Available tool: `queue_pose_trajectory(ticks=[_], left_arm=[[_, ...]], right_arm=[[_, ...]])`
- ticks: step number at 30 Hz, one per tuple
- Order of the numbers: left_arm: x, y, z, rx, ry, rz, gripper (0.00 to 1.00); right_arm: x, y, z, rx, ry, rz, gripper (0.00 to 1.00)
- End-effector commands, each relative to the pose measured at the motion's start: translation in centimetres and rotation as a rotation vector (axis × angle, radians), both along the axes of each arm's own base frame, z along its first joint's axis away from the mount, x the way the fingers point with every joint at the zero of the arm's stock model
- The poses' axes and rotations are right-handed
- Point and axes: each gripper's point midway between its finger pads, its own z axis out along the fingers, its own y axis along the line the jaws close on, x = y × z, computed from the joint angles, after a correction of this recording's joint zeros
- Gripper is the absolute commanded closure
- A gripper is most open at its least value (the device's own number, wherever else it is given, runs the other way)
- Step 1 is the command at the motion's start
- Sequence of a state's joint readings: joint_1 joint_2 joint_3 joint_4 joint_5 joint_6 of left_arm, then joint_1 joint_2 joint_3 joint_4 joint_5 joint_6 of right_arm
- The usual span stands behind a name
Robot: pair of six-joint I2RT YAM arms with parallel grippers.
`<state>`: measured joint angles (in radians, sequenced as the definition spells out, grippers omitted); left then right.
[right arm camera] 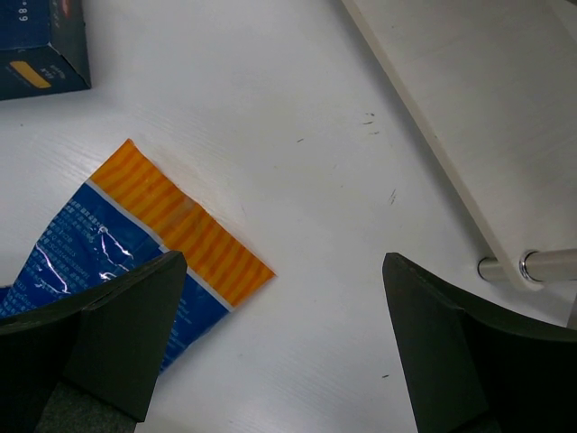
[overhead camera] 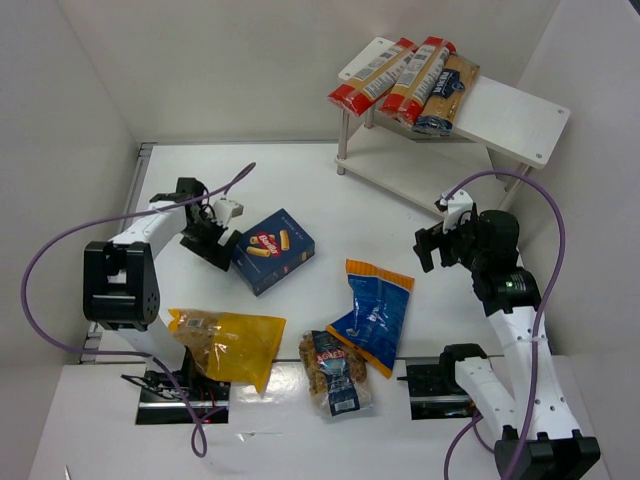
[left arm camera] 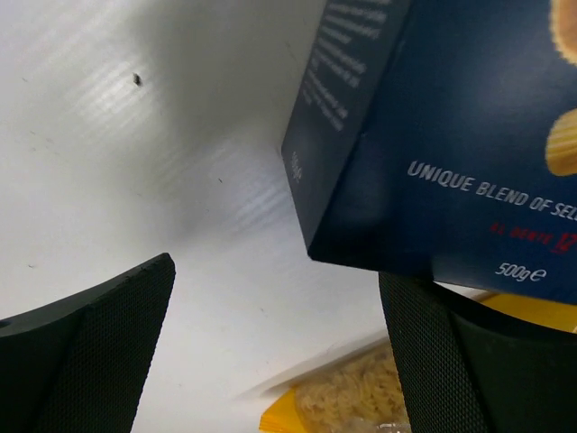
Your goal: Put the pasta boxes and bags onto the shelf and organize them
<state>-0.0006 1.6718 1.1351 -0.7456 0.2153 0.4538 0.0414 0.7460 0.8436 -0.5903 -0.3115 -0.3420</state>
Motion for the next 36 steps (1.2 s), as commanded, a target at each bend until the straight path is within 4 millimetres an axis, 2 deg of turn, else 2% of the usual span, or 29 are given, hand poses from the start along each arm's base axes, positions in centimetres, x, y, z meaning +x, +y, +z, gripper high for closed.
queue_pose_trajectory(ticks=[1, 2, 4, 9, 11, 13, 16, 17, 19, 20, 21, 22, 23, 24, 26, 27, 29, 31, 32, 34, 36], left_arm=[[3.5, -1.3, 0.8, -0.065, -0.083, 0.045, 0.01], [4.3, -1.3, 1.3, -0.069, -0.110, 0.054, 0.01], [5.0, -1.4, 0.9, -0.078, -0.109, 0.083, 0.01], [7.8, -1.8, 2.8, -0.107, -0.190, 0.121, 0.01], [8.6, -1.6, 3.0, -0.118, -0.205, 0.158, 0.01], [9.8, -1.6, 4.1, -0.126, -0.236, 0.168, 0.01], [10.0, -1.8, 5.1, -0.158, -0.233, 0.189, 0.01], [9.9, -1.4, 6.0, -0.165, -0.239, 0.216, 0.01], [10.1, -1.7, 7.3, -0.185, -0.265, 0.228, 0.01], [10.1, -1.2, 8.3, -0.186, -0.292, 0.237, 0.01], [10.3, -1.3, 9.0, -0.200, -0.309, 0.260, 0.01], [10.5, -1.4, 10.0, -0.207, -0.340, 0.264, 0.01], [10.8, -1.4, 9.8, -0.209, -0.352, 0.263, 0.01], [11.0, -1.2, 10.3, -0.211, -0.369, 0.291, 0.01], [11.6, -1.1, 9.8, -0.192, -0.382, 0.314, 0.01], [11.9, -1.4, 9.1, -0.188, -0.370, 0.318, 0.01], [12.1, -1.9, 8.1, -0.193, -0.347, 0.323, 0.01], [12.5, -2.6, 6.8, -0.172, -0.334, 0.319, 0.01], [12.9, -1.6, 6.2, -0.121, -0.342, 0.346, 0.01], [13.2, -2.0, 5.0, -0.088, -0.330, 0.341, 0.01], [14.0, -1.6, 4.9, -0.077, -0.360, 0.361, 0.01]], right_arm=[[0.6, 0.4, 1.0, 0.001, -0.054, 0.024, 0.02], [0.6, 0.4, 1.0, 0.001, -0.054, 0.024, 0.02], [0.6, 0.4, 1.0, 0.001, -0.054, 0.024, 0.02], [0.7, 0.6, 0.4, 0.004, -0.025, 0.032, 0.02], [0.6, 1.0, 0.4, 0.002, -0.020, 0.066, 0.02], [0.4, 2.0, 0.4, 0.008, -0.010, 0.117, 0.02], [0.2, 5.8, 0.5, -0.025, 0.001, 0.264, 0.02], [0.0, 7.5, 0.8, -0.049, -0.002, 0.311, 0.02], [0.9, 9.1, -0.7, -0.112, 0.045, 0.359, 0.02], [1.0, 10.8, -0.3, -0.144, 0.035, 0.404, 0.02], [1.5, 12.0, -1.7, -0.185, 0.079, 0.432, 0.02], [1.7, 13.2, -2.0, -0.210, 0.080, 0.449, 0.02], [1.7, 15.1, -1.5, -0.268, 0.042, 0.473, 0.02], [2.2, 16.3, -3.1, -0.317, 0.071, 0.479, 0.02], [2.7, 18.5, -3.4, -0.379, 0.035, 0.487, 0.02], [2.3, 19.9, -5.2, -0.451, 0.044, 0.517, 0.02], [2.9, 22.1, -4.5, -0.456, -0.017, 0.526, 0.02], [2.6, 24.1, -4.6, -0.442, -0.044, 0.559, 0.02], [2.7, 25.0, -3.9, -0.418, -0.079, 0.564, 0.02], [2.1, 26.3, -4.6, -0.447, -0.104, 0.576, 0.02], [2.2, 27.3, -4.4, -0.455, -0.142, 0.573, 0.02]])
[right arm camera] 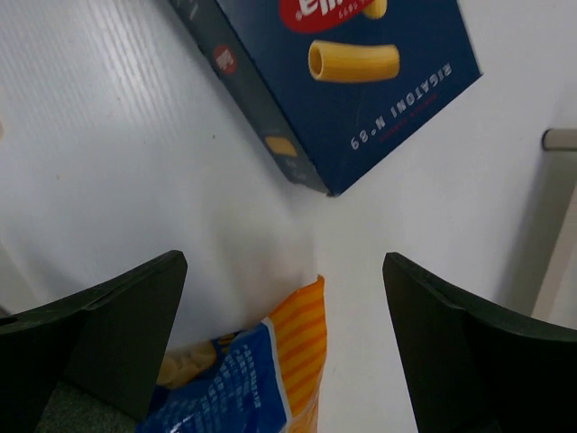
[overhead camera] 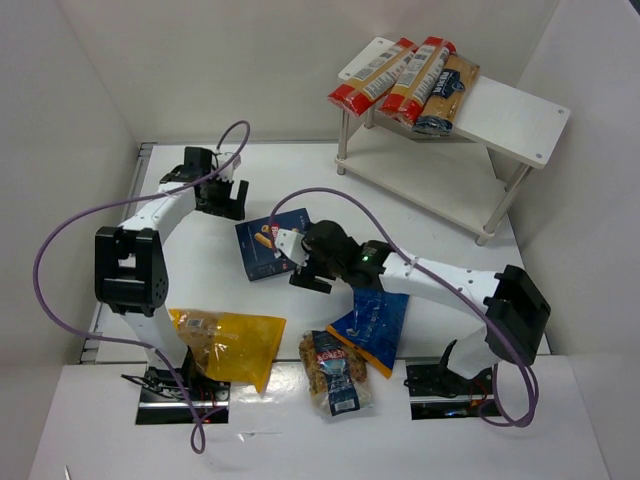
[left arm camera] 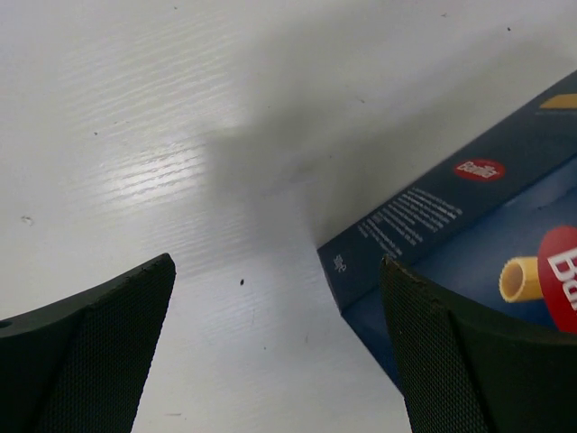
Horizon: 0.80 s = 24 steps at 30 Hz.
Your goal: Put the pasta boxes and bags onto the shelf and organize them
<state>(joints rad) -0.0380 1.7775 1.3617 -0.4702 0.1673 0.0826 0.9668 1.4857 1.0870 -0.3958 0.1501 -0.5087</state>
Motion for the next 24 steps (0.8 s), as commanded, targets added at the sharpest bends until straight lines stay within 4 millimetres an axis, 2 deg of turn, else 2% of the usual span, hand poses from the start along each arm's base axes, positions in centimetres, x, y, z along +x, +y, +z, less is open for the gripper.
queue_pose_trajectory(ticks=[1, 2, 4, 8, 9, 10, 12, 18, 19, 20, 22, 24], left_arm=[[1.7, 0.5, -0.8, 0.027, -0.033, 0.066, 0.01], [2.1, 0.6, -0.6, 0.028, -0.052, 0.082, 0.01], [2.4, 0.4, -1.4, 0.040, -0.044, 0.079, 0.01], [2.6, -1.1, -2.4, 0.043, -0.025, 0.057, 0.01], [2.6, -1.0, -3.0, 0.052, -0.012, 0.062, 0.01], [2.9, -1.4, -2.6, 0.058, -0.025, 0.055, 0.01], [3.0, -1.8, -3.4, 0.059, -0.015, 0.046, 0.01], [3.6, -2.4, -3.7, 0.059, -0.014, 0.035, 0.01], [3.7, -3.0, -3.9, 0.053, -0.010, 0.020, 0.01], [3.7, -3.0, -4.5, 0.054, 0.002, 0.020, 0.01], [3.9, -3.2, -4.6, 0.052, 0.003, 0.007, 0.01], [3.8, -3.6, -4.8, 0.054, 0.011, -0.002, 0.01]], right_arm=[[2.0, 3.2, 3.6, 0.083, -0.178, -0.021, 0.02], [2.3, 3.3, 3.5, 0.081, -0.188, -0.033, 0.02], [2.5, 3.9, 3.5, 0.076, -0.221, -0.027, 0.02], [3.2, 4.8, 1.8, 0.048, -0.236, -0.034, 0.02], [3.5, 5.0, 1.9, 0.058, -0.248, -0.042, 0.02], [3.2, 5.3, 1.5, 0.042, -0.249, -0.025, 0.02], [3.6, 5.8, 0.8, 0.038, -0.256, -0.018, 0.02], [4.0, 6.5, -1.3, 0.001, -0.255, 0.000, 0.02], [4.1, 6.6, -1.7, -0.002, -0.253, 0.000, 0.02], [4.1, 6.9, -1.4, 0.010, -0.252, 0.008, 0.02], [4.2, 7.1, -2.5, -0.005, -0.243, 0.010, 0.02], [4.7, 7.2, -2.4, -0.004, -0.270, -0.003, 0.02]])
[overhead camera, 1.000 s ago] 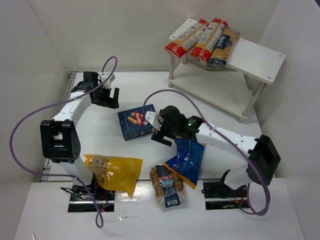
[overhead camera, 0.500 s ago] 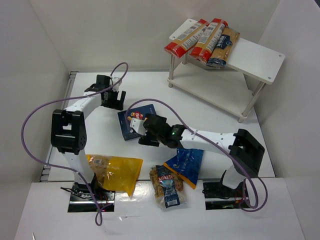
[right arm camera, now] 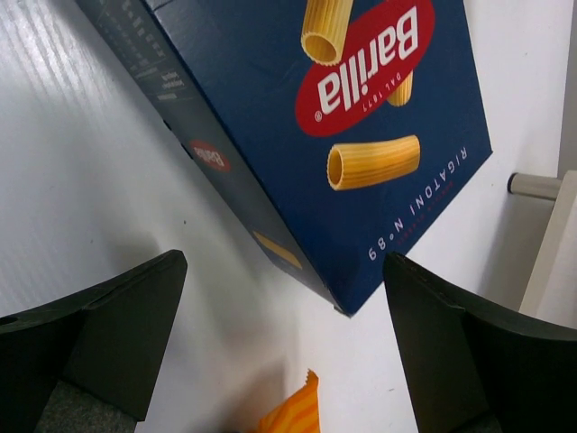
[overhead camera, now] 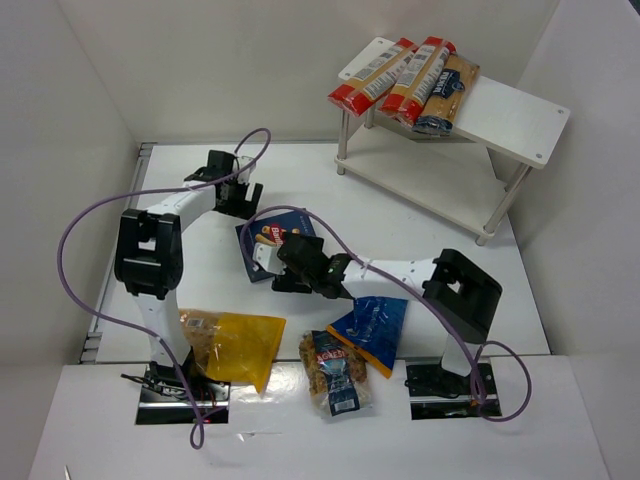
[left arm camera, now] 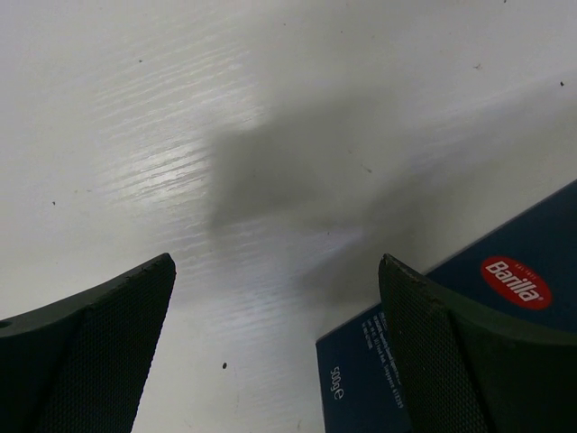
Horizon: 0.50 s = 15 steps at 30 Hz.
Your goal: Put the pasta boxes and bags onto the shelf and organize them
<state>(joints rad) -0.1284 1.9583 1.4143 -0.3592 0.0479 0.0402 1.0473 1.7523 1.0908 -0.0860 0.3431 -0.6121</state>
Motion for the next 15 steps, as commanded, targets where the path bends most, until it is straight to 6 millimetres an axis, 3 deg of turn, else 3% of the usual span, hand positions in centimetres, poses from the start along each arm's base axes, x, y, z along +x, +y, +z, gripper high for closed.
queue_pose_trajectory(ticks=[1, 8, 11, 15], left_arm=[[0.7, -1.4, 0.1, -0.029, -0.004, -0.020, 0.01], [0.2, -2.1, -0.5, -0.021, 0.015, -0.046, 0.01], [0.1, -2.5, -0.5, -0.016, 0.013, -0.063, 0.01], [-0.7, -2.8, -1.0, -0.007, 0.040, -0.079, 0.01]], right_arm=[[1.6, 2.8, 2.4, 0.099, -0.089, -0.003, 0.02], [3.4, 3.0, 2.8, 0.110, -0.151, -0.056, 0.03], [4.0, 3.1, 3.6, 0.129, -0.154, -0.072, 0.08], [4.3, 3.3, 4.5, 0.134, -0.162, -0.080, 0.25]])
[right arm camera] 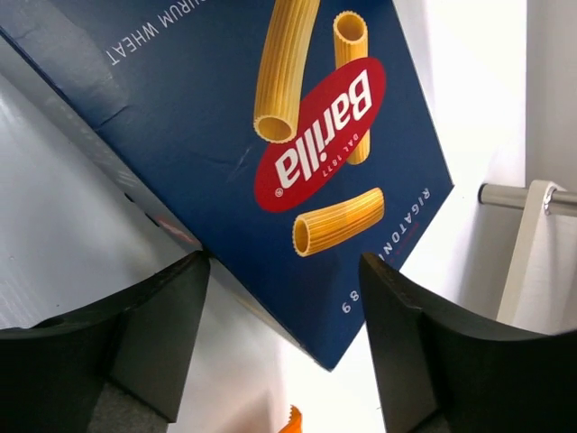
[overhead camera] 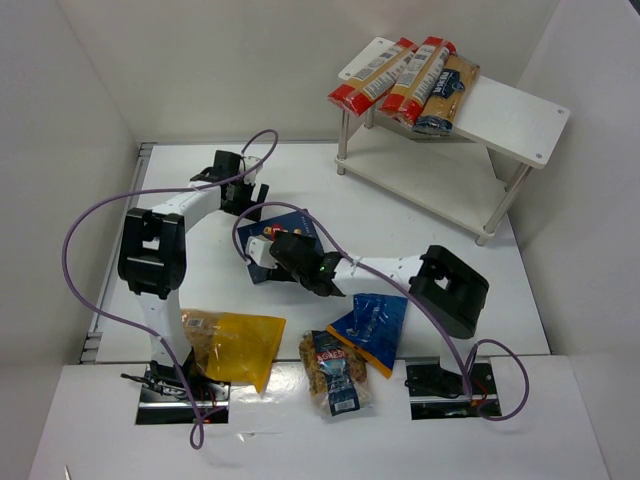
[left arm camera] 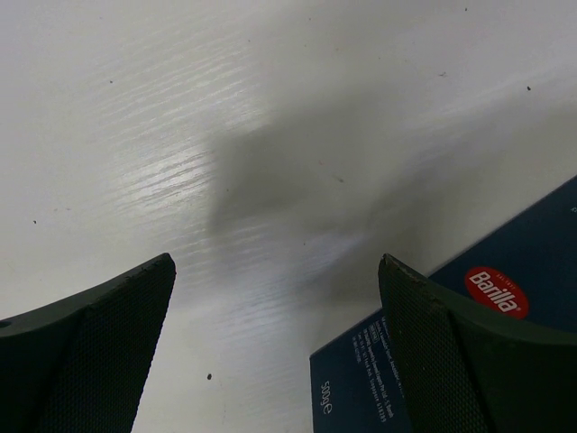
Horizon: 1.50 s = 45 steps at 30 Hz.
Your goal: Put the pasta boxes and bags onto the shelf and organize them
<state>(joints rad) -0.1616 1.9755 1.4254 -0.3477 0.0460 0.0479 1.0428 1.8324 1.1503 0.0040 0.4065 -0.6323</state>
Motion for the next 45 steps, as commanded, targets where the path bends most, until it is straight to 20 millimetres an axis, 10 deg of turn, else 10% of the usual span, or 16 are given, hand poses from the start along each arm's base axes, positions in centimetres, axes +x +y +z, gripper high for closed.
queue_pose_trajectory(ticks=[1, 23, 37, 45], left_arm=[[-1.1, -1.6, -1.1, -0.009, 0.057, -0.050, 0.01], [-2.7, -4.4, -2.6, 0.017, 0.106, -0.142, 0.01], [-4.0, -5.0, -3.9, -0.009, 0.179, -0.185, 0.01], [-3.7, -3.9, -3.0, -0.014, 0.160, -0.159, 0.01]], right_arm=[[2.3, 1.5, 4.3, 0.109, -0.086, -0.045, 0.27], [5.7, 1.9, 12.8, 0.273, -0.149, -0.148, 0.31], [8.9, 3.6, 13.6, 0.270, -0.151, -0.189, 0.33], [5.1, 1.5, 13.9, 0.284, -0.070, -0.154, 0.30]])
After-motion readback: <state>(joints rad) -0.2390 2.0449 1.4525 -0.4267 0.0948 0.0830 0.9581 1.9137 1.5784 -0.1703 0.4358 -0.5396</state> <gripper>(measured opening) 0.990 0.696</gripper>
